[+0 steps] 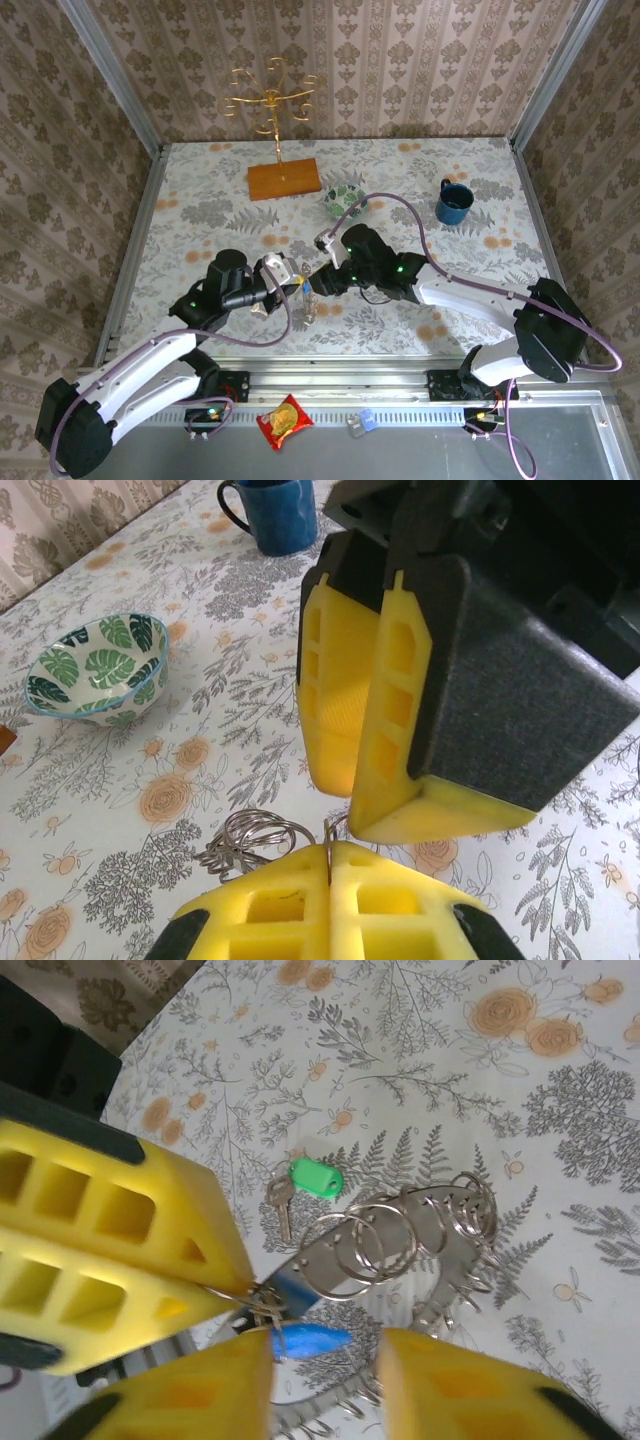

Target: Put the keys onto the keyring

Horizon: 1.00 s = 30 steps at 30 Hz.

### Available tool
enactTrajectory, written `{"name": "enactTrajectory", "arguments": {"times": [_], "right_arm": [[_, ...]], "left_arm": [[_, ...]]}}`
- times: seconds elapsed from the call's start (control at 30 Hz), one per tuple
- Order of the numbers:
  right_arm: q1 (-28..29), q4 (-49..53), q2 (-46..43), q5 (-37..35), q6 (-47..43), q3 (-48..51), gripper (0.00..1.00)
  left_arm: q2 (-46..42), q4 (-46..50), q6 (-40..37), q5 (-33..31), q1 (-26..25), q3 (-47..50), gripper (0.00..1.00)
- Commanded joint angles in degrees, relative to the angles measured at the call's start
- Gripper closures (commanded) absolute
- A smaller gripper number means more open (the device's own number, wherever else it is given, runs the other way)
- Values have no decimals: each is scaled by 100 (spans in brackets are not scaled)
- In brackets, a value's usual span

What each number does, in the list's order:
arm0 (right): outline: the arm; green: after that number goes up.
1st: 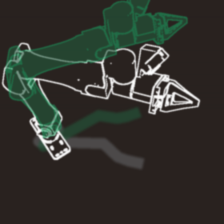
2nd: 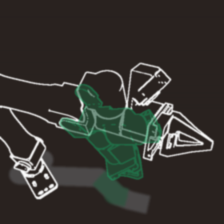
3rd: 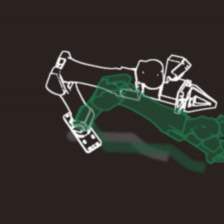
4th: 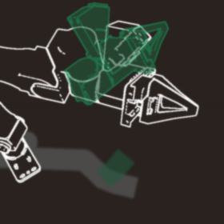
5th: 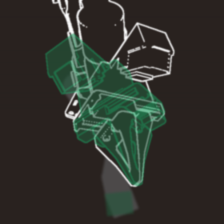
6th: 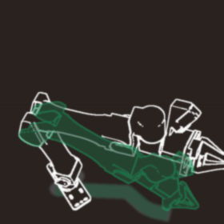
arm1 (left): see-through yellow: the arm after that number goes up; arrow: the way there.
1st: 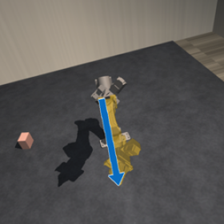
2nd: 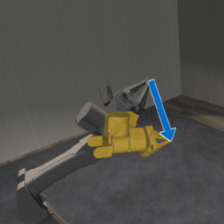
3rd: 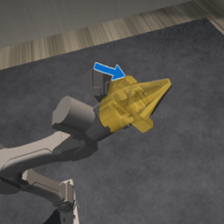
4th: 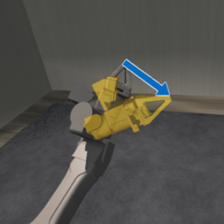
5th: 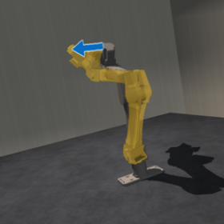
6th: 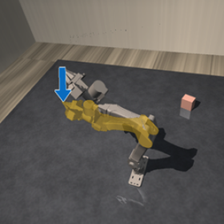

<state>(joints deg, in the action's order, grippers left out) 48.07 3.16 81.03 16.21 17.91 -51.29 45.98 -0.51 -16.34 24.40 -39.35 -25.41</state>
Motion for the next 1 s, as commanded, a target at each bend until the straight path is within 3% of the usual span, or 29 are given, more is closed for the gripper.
{"name": "enactTrajectory", "arguments": {"times": [0.0,0.23,0.33,0.7,0.97], "right_arm": [[-194,-102,-390,289,-266,267,54],[-395,-1427,-947,1026,-2053,1089,44],[-401,-1400,-829,1262,-2476,1014,44],[-404,-1792,-272,1832,-2198,747,59],[-402,-1688,-255,1921,-2088,766,84]], "left_arm": [[-106,-618,307,95,-29,164,100],[-170,-1433,663,402,-23,522,100],[-244,-1617,685,564,-20,630,100],[-370,-1849,836,803,-15,785,100],[-401,-1921,803,657,-16,818,100]]}}
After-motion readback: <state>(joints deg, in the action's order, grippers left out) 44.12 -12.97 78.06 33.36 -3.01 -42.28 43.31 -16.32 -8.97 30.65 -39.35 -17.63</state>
